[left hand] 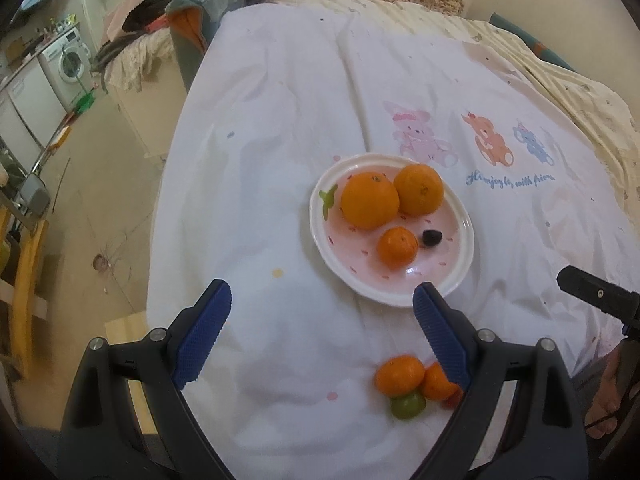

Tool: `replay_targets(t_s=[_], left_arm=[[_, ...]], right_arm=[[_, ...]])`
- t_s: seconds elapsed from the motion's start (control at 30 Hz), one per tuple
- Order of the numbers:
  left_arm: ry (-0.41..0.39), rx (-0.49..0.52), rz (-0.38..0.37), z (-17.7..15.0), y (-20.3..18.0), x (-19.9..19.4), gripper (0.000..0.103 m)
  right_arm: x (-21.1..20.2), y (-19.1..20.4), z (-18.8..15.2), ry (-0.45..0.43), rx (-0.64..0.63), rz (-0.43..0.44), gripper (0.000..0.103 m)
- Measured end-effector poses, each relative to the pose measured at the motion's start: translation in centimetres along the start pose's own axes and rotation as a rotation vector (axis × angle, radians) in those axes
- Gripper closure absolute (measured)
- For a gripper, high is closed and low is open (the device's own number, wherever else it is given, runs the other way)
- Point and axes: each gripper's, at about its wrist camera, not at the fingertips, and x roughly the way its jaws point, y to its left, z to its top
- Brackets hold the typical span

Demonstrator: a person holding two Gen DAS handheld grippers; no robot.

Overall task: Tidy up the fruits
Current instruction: 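Grasp a mandarin on the sheet with the left gripper while the right gripper grasps another mandarin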

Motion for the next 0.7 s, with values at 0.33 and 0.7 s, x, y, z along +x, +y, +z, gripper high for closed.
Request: replay_targets(t_s=[0.33,0.7], left_arm=[[0.031,0.002,-0.013,-2.4,-0.3,-0.2,0.013],[0.202,-0.064,-0.004,-4.5,0.4,3.5,0.013]], right_arm=[[-0.4,0.2,-2.9,0.035,0.032,-0.011,0.024],[0.1,0.0,-3.6,0.041,0.056,-0.067,0.024]])
